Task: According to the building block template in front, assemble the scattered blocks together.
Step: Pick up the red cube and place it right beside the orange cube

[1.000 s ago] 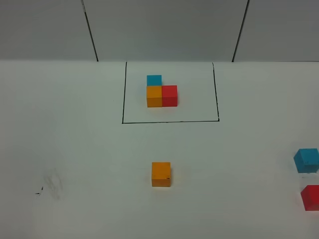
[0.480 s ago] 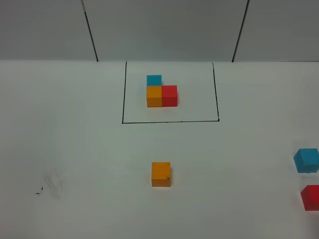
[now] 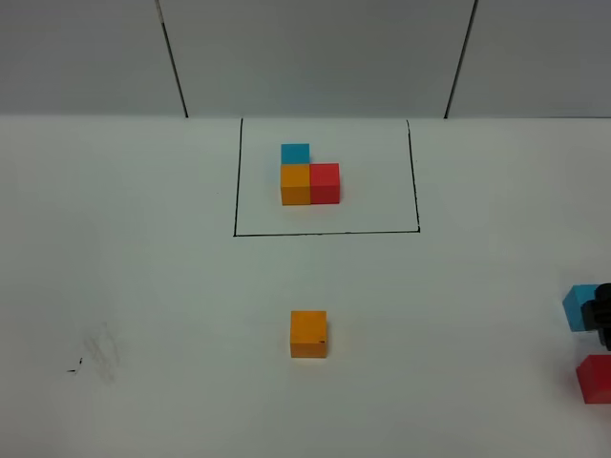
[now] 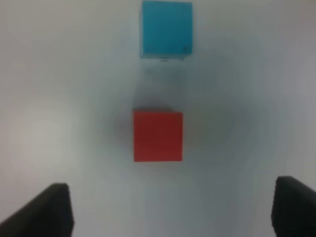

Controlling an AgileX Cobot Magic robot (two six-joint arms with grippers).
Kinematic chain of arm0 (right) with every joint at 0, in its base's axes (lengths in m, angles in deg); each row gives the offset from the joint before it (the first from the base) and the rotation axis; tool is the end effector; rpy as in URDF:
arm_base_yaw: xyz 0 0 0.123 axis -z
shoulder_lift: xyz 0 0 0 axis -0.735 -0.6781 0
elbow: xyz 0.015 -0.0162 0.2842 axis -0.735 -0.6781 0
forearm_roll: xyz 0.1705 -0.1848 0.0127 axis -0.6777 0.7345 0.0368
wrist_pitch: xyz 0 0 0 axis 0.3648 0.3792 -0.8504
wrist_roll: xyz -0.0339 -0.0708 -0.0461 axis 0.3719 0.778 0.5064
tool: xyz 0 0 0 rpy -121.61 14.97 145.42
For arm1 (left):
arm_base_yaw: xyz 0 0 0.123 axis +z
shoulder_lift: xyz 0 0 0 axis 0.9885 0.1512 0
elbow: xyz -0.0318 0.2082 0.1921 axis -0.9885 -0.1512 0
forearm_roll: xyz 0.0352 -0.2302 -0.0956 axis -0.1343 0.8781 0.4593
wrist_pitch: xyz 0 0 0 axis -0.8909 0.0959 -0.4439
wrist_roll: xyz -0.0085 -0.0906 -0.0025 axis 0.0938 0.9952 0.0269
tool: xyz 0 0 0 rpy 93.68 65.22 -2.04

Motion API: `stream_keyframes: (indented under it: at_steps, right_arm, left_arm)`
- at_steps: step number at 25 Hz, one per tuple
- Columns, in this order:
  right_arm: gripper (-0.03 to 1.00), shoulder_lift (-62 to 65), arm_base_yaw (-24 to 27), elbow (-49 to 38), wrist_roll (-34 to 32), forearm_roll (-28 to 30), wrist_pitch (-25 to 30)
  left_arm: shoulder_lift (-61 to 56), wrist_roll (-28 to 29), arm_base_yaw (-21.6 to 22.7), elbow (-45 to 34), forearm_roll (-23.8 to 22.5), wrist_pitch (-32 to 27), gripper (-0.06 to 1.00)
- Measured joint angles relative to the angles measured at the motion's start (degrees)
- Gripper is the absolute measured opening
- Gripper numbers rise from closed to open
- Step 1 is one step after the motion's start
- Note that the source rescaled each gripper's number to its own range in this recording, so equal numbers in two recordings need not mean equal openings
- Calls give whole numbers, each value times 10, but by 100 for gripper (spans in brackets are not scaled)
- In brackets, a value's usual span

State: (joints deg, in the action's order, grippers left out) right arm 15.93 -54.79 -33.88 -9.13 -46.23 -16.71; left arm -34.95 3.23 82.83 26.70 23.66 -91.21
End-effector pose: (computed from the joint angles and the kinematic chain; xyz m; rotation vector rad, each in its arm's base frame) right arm 0.2127 0.0125 0.2511 0.0921 2.8167 -0.1731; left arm -0.0080 0.0087 0.2773 -0.1217 2.0485 0.0961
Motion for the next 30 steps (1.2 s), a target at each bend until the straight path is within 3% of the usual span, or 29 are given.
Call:
stream_keyframes:
  at_steps: [5, 21, 30]
  right_arm:
    - [67, -45, 34, 0, 0, -16, -7]
    - [67, -163, 36, 0, 16, -33, -63]
    - [67, -198, 75, -58, 12, -44, -162]
  left_arm:
    - [0, 0, 0, 0, 0, 0, 60]
    - [0, 0, 0, 0, 0, 0, 60]
    - [0, 0, 0, 0, 0, 1, 60]
